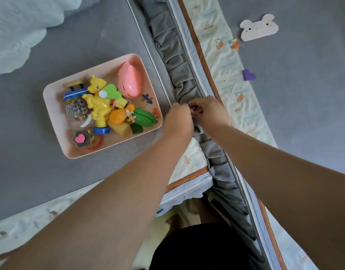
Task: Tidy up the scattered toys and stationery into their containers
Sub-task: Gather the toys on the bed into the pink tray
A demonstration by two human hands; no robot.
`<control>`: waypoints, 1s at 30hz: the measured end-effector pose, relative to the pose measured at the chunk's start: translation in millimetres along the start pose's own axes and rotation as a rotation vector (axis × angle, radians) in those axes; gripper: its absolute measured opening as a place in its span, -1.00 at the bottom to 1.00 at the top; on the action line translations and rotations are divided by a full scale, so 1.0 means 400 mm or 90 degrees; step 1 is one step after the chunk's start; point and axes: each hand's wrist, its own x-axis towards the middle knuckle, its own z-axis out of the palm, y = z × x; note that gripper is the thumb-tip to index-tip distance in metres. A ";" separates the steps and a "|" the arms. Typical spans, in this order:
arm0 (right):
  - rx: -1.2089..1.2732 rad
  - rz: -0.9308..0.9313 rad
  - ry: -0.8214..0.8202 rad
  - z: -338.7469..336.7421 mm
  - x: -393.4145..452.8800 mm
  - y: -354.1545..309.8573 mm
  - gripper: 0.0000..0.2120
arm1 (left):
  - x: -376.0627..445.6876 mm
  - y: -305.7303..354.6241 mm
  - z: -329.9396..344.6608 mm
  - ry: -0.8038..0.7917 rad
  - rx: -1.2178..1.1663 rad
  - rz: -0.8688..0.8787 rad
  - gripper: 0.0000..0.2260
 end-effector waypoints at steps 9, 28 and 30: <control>-0.218 -0.074 -0.011 0.031 0.012 0.019 -0.59 | 0.031 0.002 0.061 -0.021 -0.018 -0.050 -0.74; 0.207 0.050 0.113 -0.027 0.012 -0.037 -0.86 | -0.051 -0.020 0.000 0.170 -0.147 -0.001 -0.87; 0.225 0.035 0.113 -0.037 0.007 -0.071 -0.88 | -0.075 -0.050 -0.032 0.230 -0.182 0.025 -0.89</control>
